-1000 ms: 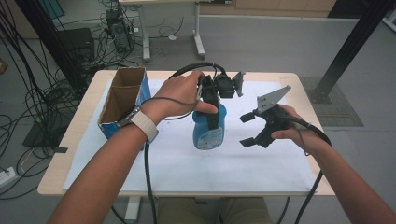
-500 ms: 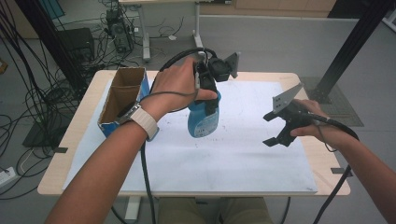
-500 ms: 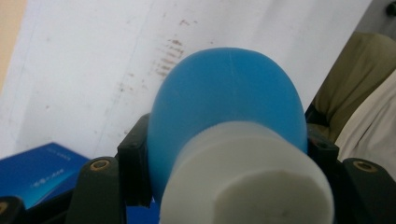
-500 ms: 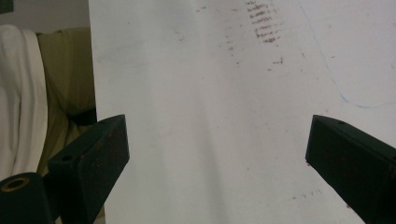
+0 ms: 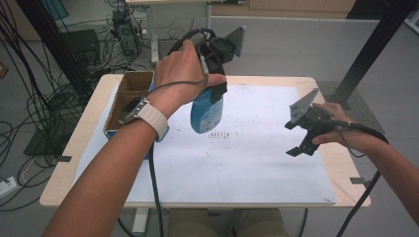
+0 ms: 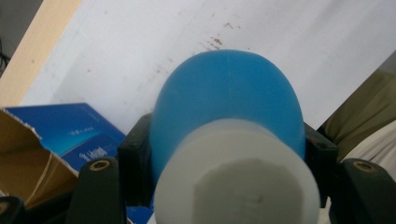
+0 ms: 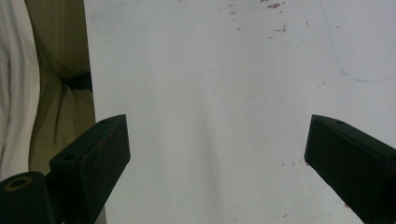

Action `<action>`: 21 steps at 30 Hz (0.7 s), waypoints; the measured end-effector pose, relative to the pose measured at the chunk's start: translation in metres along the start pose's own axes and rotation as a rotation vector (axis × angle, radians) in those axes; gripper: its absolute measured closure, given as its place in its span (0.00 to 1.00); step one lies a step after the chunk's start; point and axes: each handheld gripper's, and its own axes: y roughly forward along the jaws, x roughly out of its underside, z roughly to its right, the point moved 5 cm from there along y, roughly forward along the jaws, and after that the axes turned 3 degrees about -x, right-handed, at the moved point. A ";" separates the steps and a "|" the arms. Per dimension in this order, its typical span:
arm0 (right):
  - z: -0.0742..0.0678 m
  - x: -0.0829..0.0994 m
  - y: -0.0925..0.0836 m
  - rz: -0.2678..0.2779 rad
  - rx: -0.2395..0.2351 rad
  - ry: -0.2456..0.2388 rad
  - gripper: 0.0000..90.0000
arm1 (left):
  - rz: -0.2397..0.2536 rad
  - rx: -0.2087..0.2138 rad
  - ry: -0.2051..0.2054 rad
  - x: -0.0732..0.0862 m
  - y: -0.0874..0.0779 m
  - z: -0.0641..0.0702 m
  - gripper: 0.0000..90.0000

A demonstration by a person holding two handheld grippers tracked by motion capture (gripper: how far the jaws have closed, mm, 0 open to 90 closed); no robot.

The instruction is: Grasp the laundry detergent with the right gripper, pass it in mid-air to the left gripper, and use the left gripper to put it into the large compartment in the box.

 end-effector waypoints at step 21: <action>0.012 0.004 -0.006 0.011 0.022 0.014 0.09 | -0.041 -0.063 -0.304 0.017 -0.027 -0.055 0.41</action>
